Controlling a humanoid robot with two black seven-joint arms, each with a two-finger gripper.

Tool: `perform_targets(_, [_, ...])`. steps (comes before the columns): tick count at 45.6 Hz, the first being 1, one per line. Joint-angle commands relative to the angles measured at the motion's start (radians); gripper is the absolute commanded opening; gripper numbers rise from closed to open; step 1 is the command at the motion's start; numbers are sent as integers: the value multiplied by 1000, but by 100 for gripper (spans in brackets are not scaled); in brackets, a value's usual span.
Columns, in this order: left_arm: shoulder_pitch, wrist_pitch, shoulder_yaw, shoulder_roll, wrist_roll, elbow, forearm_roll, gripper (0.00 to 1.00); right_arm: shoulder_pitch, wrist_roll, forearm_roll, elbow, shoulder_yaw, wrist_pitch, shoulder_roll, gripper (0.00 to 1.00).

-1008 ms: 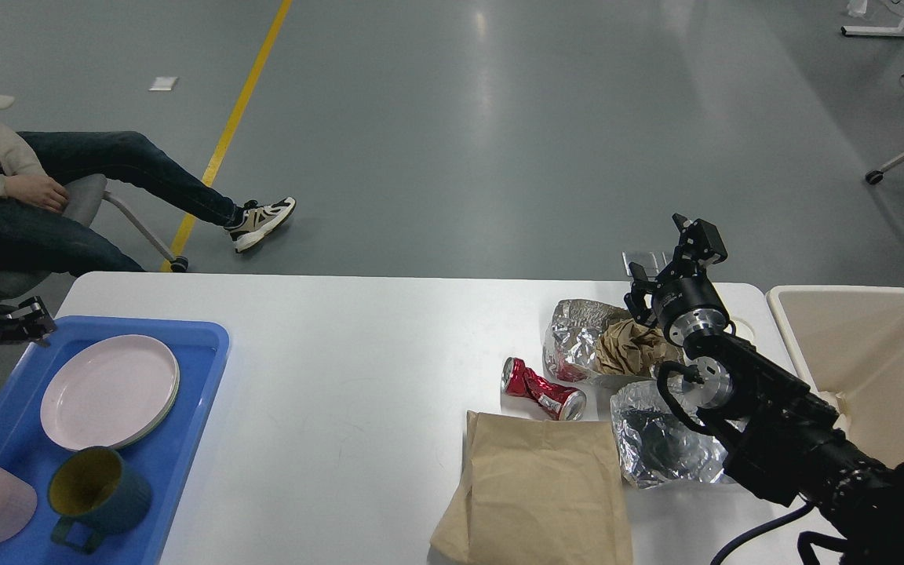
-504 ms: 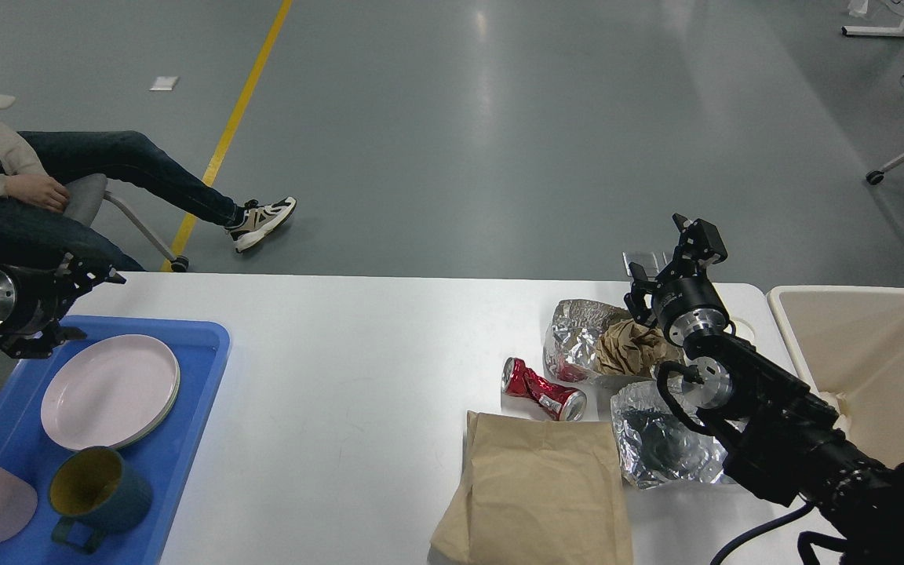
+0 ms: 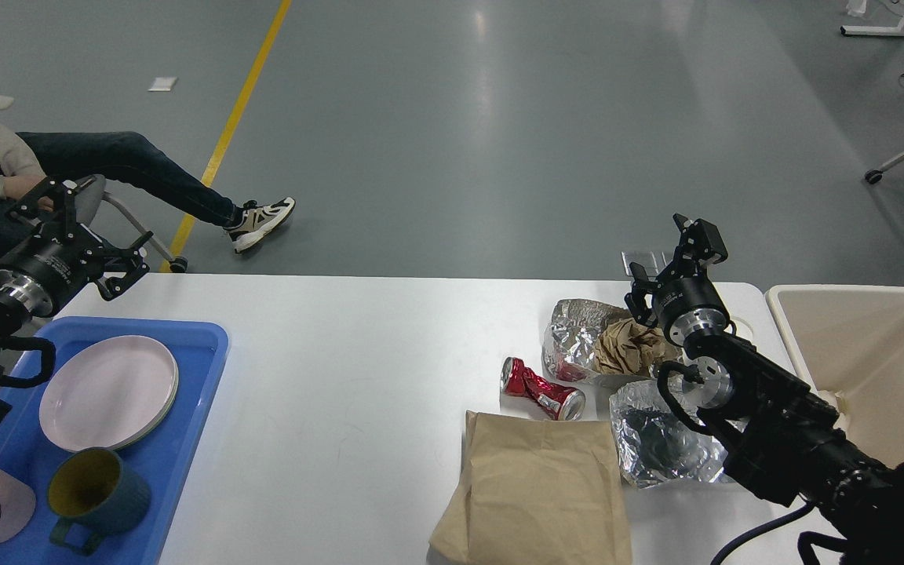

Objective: Tidy desktop
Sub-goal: 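Release the plate and withdraw the left gripper above the tray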

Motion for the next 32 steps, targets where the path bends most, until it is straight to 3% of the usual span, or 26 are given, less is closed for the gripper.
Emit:
perform_targets(1, [14,1,-145,-28,-1,-1,0,96,0,0,0,0,0,0,0,100])
perform_targets(10, [16,68,-161,-40,-1,1,-49,96,0,0,0,0,0,0,0,100])
perform_targets(20, [2,326,-161,-33,1,-1,-79,96,0,0,0,0,0,0,0,100])
perform_targets(32, [-3,334,-161,-40,1,-10,-77,96,0,0,0,0,0,0,0,100])
